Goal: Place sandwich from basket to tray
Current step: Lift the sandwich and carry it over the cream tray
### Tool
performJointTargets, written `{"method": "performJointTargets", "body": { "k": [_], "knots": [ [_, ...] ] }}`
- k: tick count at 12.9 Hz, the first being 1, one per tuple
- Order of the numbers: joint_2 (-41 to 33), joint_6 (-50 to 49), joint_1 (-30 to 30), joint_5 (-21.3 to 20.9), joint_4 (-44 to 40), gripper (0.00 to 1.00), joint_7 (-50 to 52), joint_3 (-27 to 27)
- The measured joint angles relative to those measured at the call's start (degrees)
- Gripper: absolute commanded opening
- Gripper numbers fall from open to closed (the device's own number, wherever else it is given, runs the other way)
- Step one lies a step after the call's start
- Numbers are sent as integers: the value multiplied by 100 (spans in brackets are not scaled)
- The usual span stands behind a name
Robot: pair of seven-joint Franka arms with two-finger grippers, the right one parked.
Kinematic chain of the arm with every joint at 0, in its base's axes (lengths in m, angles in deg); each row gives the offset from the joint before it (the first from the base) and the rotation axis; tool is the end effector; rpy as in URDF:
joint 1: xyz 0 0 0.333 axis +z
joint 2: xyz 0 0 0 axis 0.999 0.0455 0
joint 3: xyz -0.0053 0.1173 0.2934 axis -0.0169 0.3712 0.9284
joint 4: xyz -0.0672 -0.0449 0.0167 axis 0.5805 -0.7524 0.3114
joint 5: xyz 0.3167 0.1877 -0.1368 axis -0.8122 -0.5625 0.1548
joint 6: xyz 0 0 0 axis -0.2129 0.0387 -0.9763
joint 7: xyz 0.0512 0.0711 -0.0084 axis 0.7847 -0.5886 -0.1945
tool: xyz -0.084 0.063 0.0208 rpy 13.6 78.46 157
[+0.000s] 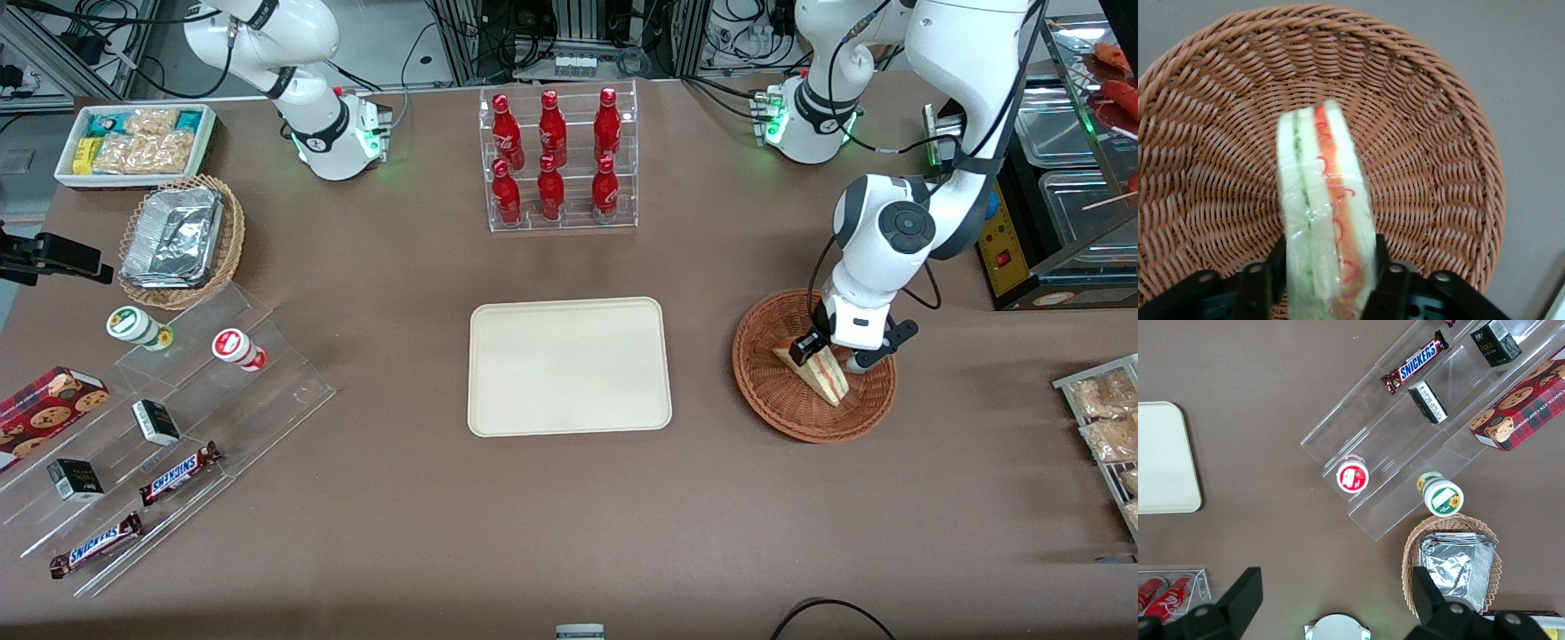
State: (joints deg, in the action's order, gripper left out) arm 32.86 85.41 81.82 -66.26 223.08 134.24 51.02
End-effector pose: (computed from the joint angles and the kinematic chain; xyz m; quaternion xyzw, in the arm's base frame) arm 0.5118 -0.1067 0.2579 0.9567 0.2810 0.0690 0.0333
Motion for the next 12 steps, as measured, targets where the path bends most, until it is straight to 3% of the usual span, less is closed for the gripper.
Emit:
{"method": "performJointTargets", "body": {
  "k": [3,7,9,12],
  "knots": [
    [-334,-650,-1,-7,-274,0,-168,-1],
    [-888,-3604,-190,-6,-2047,0,-431,-125],
    [-640,-4205,-658,-3,-2933,0,-407,-237],
    [7,-4329,-1422,2,-3663,0,-315,-306]
  ]
}}
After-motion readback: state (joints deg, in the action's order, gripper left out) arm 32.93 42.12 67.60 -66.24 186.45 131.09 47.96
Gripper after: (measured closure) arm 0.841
